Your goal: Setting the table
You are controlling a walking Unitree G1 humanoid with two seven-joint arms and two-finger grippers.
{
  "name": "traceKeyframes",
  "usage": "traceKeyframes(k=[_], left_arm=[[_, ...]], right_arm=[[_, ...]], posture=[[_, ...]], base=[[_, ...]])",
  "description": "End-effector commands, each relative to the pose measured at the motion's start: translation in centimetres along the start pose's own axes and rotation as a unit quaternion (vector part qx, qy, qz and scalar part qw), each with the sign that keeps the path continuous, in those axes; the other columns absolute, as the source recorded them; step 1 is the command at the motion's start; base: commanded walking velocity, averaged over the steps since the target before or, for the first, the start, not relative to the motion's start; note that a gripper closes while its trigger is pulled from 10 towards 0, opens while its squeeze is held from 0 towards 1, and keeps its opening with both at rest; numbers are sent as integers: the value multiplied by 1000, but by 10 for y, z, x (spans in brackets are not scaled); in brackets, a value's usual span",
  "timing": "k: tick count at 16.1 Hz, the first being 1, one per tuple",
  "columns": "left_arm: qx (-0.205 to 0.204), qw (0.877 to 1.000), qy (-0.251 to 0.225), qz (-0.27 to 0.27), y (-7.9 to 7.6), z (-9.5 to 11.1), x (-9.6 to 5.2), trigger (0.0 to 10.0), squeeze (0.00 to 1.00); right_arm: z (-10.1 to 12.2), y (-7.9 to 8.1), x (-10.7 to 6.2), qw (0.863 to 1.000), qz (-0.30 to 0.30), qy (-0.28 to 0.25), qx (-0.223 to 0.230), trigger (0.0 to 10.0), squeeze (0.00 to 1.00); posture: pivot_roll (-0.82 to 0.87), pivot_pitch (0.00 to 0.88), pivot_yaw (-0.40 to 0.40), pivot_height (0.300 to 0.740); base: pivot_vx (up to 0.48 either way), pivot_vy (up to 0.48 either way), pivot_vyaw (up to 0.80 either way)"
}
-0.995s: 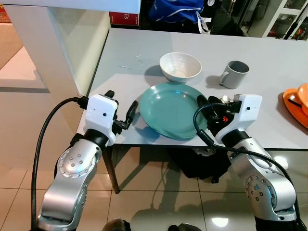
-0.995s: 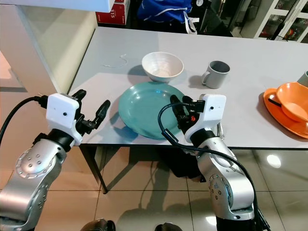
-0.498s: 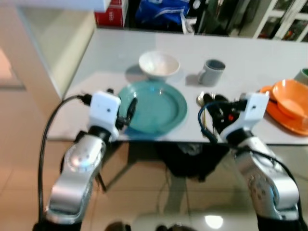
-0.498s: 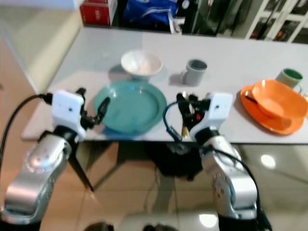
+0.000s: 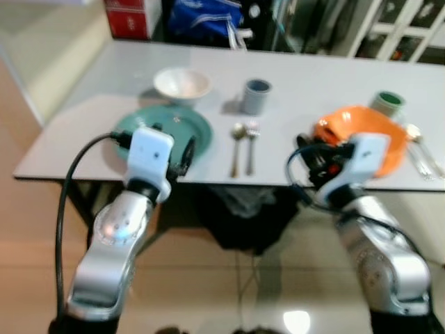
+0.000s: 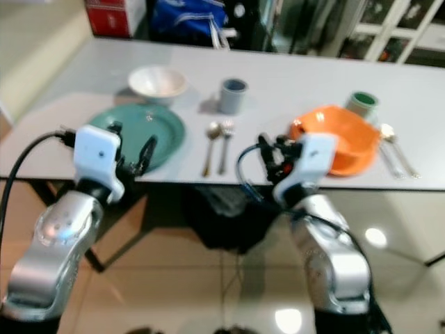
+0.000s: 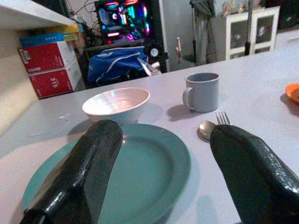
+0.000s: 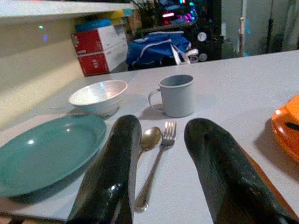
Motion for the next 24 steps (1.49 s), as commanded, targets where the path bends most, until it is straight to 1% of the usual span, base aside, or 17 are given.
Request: traceKeyframes(k=[1,6,7,8,9,10,12,13,15,17,20,21,24], left_arm=[[1,1000,-7,-1,-2,3,1,10000,0],[1,1000,-7,-3,-4,3,2,10000,0],[-13,1000,-2,-1,-4,1,2,10000,0],[-16,1000,1,3,-3,0,3,10000,0],[-8,1000,2,1,-3,0,4,10000,0],[-2,1000,2,-2,-3,-1,4,10000,0],[3,1000,2,-5,-4,-2,5,10000,0],[5,1000,-6,3,-3,-1,5,10000,0],[7,1000,-2,17,1,-4,6,10000,0],[4,1000,-5,22,2,-3,6,10000,0],[-10,1000,-11,27,6,-2,7,10000,0],[-24,1000,-9,15,4,-2,7,10000,0],[-30,999,-11,1,3,0,8,10000,0]], right_arm=[[3,-7,0,1000,-11,-4,-10,10000,0],[2,-11,-1,1000,-26,-3,-9,10000,0],[0,-14,-1,999,-35,1,-3,10000,0],[-4,-21,-1,998,-58,14,8,10000,0],[-6,-27,-2,997,-76,17,23,10000,0],[-5,-30,-2,996,-83,15,24,10000,0],[-6,-34,-3,995,-93,20,9,10000,0],[-6,-35,-2,995,-98,22,6,10000,0],[-8,-37,-3,994,-107,27,6,10000,0],[-10,-39,-3,993,-116,34,5,10000,0],[-11,-40,-3,992,-123,36,3,10000,0],[-11,-41,-3,991,-127,38,3,10000,0],[-12,-41,-4,990,-132,39,3,10000,0]], posture=[[-3,75,-33,740],[-6,77,-31,740],[-7,77,-30,740],[-8,78,-31,740],[-8,78,-31,740],[-8,78,-31,740],[-11,78,-27,740],[-12,77,-27,740],[-13,78,-30,740],[-13,80,-35,740],[-15,81,-36,740],[-18,82,-36,740],[-19,82,-35,740]], base=[[0,-480,0],[0,-480,0],[0,0,0],[0,0,0],[0,0,-788],[0,0,-788],[0,0,-781],[0,0,-775],[0,0,-775],[0,0,-775],[0,0,-769],[0,0,-769],[170,0,-763]])
Point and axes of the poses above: a point about 5 cm out from each wrist's last joint towards the gripper, its own x axis pointing out of the wrist towards the gripper, its own z axis along the axis of the wrist's last joint, y = z × x, the point moved 3 cm from there along x, pointing out of the wrist towards the gripper, and after that the axes turned 7 degrees about -x, right-handed, at the moved point
